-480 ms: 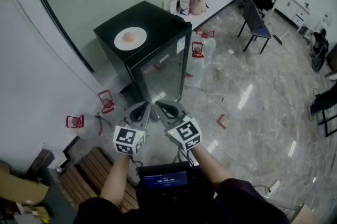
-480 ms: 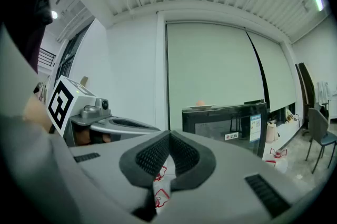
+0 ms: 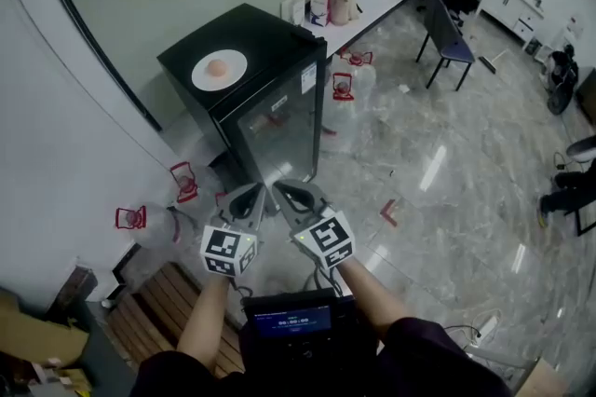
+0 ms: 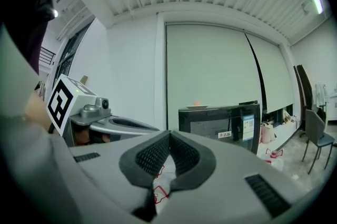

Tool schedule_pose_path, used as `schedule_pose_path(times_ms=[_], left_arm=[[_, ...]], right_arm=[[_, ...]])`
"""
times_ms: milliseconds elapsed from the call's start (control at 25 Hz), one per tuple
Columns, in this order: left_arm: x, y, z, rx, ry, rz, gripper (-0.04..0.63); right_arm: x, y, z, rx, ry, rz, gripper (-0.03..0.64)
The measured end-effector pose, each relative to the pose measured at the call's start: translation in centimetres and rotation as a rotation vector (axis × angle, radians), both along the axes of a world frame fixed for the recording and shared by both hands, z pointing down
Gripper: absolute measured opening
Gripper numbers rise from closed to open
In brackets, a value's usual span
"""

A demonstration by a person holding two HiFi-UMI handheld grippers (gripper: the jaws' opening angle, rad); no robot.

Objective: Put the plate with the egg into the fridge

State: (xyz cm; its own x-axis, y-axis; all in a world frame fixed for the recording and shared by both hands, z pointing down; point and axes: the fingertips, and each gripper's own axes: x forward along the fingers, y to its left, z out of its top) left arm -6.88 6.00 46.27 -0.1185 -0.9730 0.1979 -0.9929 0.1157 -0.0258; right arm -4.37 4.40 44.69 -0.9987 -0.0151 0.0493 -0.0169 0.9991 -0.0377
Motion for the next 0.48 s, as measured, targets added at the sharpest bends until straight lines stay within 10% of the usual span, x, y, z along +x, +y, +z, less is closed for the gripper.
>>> schedule_pose_path(times_ms=[480], left_arm=[[-1.4, 1.9, 2.0, -0.026, 0.011, -0.001, 0.011]], right_arm=[[-1.3, 1.6, 2.9, -0.013, 0.05, 0.014, 0.008]])
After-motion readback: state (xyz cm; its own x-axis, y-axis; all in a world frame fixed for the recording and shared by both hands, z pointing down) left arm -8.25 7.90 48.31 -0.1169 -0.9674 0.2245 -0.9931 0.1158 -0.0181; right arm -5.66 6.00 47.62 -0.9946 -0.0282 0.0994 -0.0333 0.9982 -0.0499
